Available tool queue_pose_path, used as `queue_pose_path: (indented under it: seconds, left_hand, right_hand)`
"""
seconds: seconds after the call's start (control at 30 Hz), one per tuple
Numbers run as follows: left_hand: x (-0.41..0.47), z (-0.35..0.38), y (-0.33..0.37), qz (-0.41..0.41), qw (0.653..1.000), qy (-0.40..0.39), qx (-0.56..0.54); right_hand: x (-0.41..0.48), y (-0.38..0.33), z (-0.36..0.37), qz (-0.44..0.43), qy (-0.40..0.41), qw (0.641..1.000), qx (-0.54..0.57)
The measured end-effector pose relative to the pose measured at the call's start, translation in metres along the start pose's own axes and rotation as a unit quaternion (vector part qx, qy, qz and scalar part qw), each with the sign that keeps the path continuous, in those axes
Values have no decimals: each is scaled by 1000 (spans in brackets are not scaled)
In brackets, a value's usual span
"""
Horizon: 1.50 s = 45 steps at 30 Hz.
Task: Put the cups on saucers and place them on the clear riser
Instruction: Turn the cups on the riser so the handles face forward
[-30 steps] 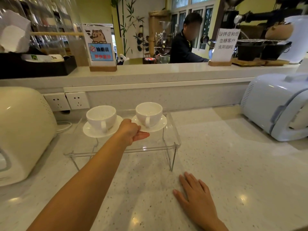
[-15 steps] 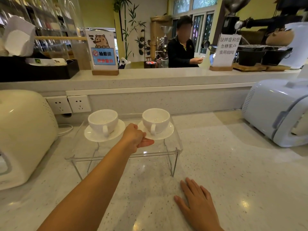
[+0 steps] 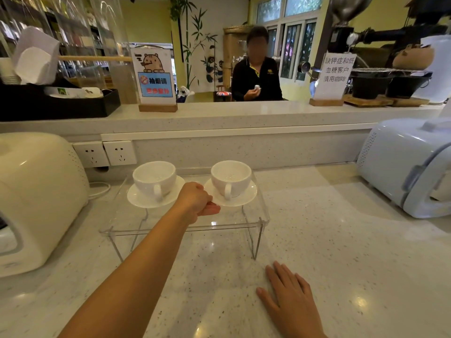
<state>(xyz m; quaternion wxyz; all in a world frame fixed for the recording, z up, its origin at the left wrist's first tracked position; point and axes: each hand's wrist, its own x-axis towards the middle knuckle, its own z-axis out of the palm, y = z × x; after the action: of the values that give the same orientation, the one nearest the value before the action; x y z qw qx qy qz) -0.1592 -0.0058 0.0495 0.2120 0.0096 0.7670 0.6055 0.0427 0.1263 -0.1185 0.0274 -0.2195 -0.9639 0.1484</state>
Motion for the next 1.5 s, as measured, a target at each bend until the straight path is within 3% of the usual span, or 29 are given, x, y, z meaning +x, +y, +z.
queue_pose_path:
  seconds: [0.47, 0.73, 0.87, 1.03, 1.2, 1.33, 1.5]
  left_hand:
    - [-5, 2, -1, -19, 999, 4, -29]
    - [-20, -1, 2, 2, 1000, -16, 26]
    - [-37, -23, 3, 83, 984, 43, 154]
    - [-60, -77, -10, 124, 980, 121, 98]
    - [-50, -123, -16, 76, 968, 226, 83]
    - [-34, -136, -20, 11, 972, 209, 105]
    - [-26, -132, -20, -19, 982, 180, 57]
  right_hand:
    - [-1, -1, -2, 3, -8, 1000, 1]
    - [-2, -2, -4, 1, -8, 1000, -1]
    - [-2, -1, -5, 5, -14, 1000, -6]
    - [2, -4, -8, 19, -43, 999, -23]
    - [7, -7, -14, 26, -90, 995, -44]
    - [12, -11, -21, 38, -120, 990, -61]
    - [14, -17, -29, 36, -130, 989, -60]
